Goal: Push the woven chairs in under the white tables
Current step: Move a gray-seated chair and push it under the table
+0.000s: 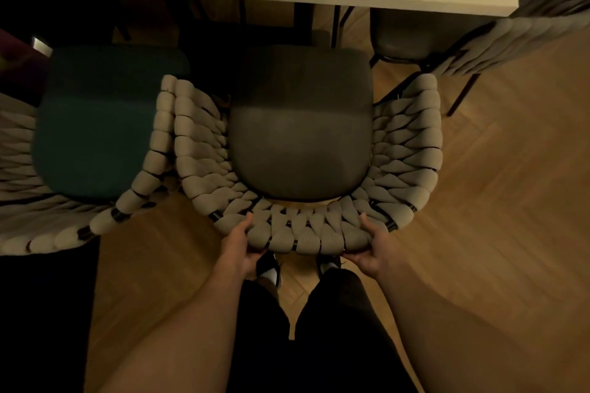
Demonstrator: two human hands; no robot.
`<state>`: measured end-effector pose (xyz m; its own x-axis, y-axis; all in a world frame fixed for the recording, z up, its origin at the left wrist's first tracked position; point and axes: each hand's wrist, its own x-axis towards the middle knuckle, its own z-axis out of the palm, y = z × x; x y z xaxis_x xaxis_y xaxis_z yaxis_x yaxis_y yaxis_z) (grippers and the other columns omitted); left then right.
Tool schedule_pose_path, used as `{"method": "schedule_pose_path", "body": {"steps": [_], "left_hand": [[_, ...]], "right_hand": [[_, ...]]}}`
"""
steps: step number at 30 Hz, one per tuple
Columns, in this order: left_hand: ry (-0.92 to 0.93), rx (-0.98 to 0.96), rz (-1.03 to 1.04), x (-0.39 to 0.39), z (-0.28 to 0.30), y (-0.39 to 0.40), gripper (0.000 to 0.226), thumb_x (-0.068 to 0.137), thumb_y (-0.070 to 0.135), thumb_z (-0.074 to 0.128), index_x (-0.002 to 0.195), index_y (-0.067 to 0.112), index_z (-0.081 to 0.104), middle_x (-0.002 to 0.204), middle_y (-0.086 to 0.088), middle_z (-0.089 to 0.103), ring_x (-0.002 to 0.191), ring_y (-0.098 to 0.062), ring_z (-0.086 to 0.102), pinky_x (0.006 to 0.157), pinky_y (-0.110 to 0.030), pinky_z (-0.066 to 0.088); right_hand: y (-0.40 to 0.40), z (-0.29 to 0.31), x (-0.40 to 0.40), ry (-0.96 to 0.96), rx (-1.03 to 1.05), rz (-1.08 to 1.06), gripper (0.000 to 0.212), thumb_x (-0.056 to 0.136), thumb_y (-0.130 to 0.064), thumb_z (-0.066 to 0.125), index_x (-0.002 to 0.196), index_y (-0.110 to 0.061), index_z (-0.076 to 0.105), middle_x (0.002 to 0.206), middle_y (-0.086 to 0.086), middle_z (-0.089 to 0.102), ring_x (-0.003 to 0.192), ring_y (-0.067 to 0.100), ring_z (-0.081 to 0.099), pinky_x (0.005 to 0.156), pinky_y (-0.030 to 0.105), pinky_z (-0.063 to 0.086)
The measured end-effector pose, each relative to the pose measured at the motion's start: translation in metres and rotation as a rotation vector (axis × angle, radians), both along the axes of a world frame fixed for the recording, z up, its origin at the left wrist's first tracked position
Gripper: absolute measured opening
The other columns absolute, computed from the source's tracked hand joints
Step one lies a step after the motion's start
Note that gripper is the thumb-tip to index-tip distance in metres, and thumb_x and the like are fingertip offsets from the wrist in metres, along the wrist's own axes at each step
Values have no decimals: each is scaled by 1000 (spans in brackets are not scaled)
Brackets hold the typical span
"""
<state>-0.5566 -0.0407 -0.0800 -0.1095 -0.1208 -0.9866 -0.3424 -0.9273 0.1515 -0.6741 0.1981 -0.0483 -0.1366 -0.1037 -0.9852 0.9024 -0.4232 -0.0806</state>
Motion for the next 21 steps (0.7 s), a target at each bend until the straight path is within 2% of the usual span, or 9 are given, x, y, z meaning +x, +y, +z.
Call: {"method": "schedule_pose_path", "body": {"steps": [1,3,5,7,11,13,15,17,21], "left_hand": [[3,2,29,-3,-3,1,46,92,31,69,133,13,60,118,-18,71,106,-38,69,79,-54,60],[-9,-28,64,-8,-6,5,40,96,22,64,133,9,60,116,-21,71,101,-38,70,65,-49,62],[-34,-62,73,-12,-5,11,37,98,11,57,134,5,58,112,-20,70,92,-34,70,51,-40,60],[-44,-104,91,-16,-3,14,37,98,6,53,135,3,57,107,-18,69,87,-32,68,47,-35,57],[-27,-181,148,-31,9,11,36,97,2,52,132,3,58,103,-17,68,85,-30,67,44,-34,57],[3,-187,160,-38,17,11,34,95,1,53,128,1,60,107,-19,69,88,-32,68,49,-37,60],[22,-197,172,-44,23,9,37,93,2,56,129,1,60,119,-23,68,96,-34,69,62,-42,61],[33,-216,199,-48,24,7,39,91,0,58,130,0,60,122,-22,67,99,-34,69,69,-44,59],[34,-232,199,-58,22,5,41,89,1,61,129,1,61,121,-21,68,104,-35,69,80,-47,59]], "right_hand": [[-3,-3,-1,7,-11,-26,30,98,-25,61,123,-9,62,115,18,69,104,38,65,97,62,47],[-8,-8,0,8,53,-53,35,95,-18,63,129,-10,61,118,19,69,107,38,65,91,58,52],[-13,-9,0,3,144,-82,41,93,-6,61,134,-12,57,115,17,67,101,35,65,75,53,54],[-16,-6,-1,20,172,-120,47,93,2,57,137,-13,55,115,17,65,96,34,64,64,49,53],[-21,7,-14,88,169,-151,50,91,6,56,138,-10,54,116,16,66,91,31,65,53,39,55],[-20,12,-22,117,156,-166,51,90,7,57,138,-8,53,123,18,64,93,32,66,49,36,57],[-20,17,-29,147,152,-151,50,89,7,58,138,-7,53,126,19,64,97,32,66,56,40,56],[-21,21,-34,175,141,-137,49,90,7,57,137,-5,53,126,19,64,100,32,66,63,43,54],[-23,25,-45,205,108,-126,39,91,7,56,129,-5,57,117,17,66,98,30,66,57,37,58]]}}
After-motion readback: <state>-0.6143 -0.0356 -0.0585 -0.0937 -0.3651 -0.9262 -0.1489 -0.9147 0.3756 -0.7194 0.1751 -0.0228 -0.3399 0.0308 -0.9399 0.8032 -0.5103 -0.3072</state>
